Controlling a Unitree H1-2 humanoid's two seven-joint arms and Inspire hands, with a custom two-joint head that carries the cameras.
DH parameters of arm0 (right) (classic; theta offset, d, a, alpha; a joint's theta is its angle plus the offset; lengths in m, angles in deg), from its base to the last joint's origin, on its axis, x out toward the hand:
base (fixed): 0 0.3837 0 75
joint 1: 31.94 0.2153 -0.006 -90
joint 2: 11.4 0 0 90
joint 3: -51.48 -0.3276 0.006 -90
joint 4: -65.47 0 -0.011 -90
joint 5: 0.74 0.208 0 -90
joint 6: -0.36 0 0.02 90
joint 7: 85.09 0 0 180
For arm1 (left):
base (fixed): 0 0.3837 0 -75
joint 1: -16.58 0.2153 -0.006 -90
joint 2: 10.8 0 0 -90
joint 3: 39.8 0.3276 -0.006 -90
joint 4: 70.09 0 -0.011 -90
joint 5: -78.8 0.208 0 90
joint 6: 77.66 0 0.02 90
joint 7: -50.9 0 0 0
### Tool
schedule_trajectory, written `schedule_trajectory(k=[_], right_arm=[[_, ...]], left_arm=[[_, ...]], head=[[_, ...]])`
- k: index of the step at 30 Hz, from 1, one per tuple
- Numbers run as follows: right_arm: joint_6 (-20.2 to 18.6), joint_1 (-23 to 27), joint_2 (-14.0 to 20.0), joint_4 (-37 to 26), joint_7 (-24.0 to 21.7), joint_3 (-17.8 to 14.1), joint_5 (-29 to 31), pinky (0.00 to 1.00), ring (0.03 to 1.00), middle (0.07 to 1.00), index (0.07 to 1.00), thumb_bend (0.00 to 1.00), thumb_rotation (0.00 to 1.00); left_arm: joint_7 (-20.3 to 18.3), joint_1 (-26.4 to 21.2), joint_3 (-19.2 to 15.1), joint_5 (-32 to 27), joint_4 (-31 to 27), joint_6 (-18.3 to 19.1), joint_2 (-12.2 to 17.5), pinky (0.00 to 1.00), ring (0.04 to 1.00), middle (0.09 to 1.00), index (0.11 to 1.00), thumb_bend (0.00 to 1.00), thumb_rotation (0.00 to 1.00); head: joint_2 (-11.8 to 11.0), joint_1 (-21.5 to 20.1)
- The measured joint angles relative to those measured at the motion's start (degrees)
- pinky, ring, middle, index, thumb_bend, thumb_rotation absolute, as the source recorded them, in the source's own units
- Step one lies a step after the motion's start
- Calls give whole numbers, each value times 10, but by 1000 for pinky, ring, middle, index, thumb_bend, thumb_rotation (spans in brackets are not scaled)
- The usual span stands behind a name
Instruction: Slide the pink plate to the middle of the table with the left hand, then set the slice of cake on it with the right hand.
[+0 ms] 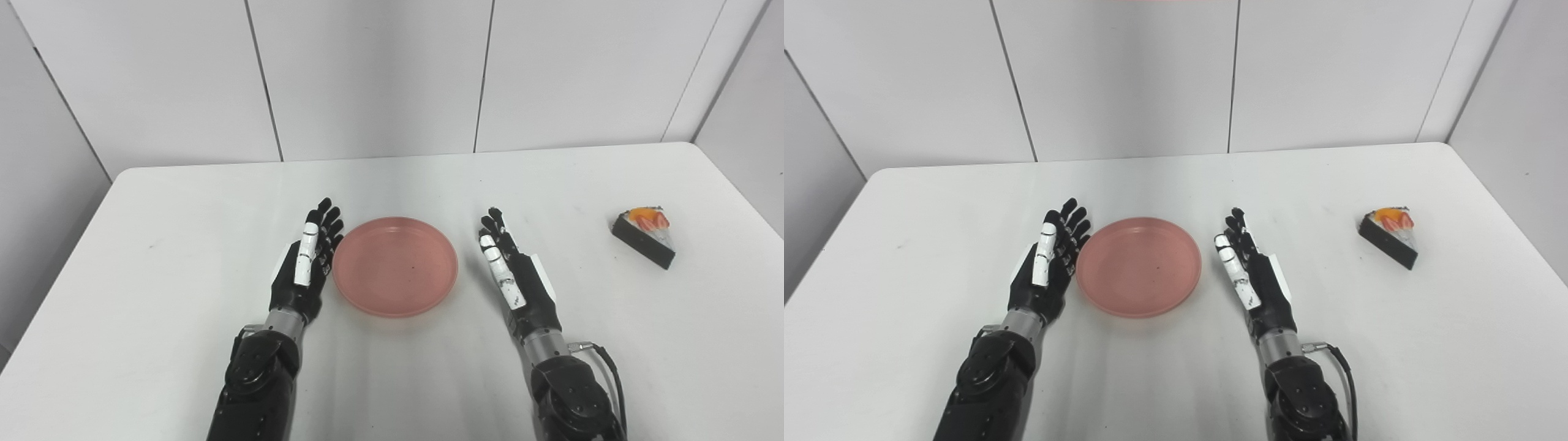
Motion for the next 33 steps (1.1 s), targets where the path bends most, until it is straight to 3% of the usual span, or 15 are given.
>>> schedule_trajectory(k=[7,10,15,19,24,33], right_arm=[[-2,32,20,-9,10,-14,-14,971,990,990,1000,630,809],[-22,44,45,-27,17,-12,-55,962,973,975,991,609,819],[-91,58,88,-72,24,-11,-130,893,944,956,964,588,667],[-100,66,103,-77,32,-27,-143,899,938,949,954,613,589],[-137,82,114,-84,42,-34,-177,902,932,931,943,616,508],[-183,93,134,-83,57,-49,-215,852,905,924,936,644,414]], left_arm=[[1,0,2,13,6,-18,0,1000,1000,1000,1000,641,1000],[2,0,2,16,10,-24,0,1000,1000,1000,1000,645,1000],[2,0,1,21,14,-34,0,1000,1000,1000,1000,653,1000],[1,-3,1,23,19,-37,1,1000,1000,1000,1000,655,1000],[-5,-7,1,22,26,-43,7,1000,1000,1000,1000,642,1000],[-32,-38,-10,-2,83,-86,28,1000,1000,1000,1000,629,1000]], head=[[-4,-9],[-4,-17],[-6,-25],[-14,-53],[-26,-94],[-39,-136]])
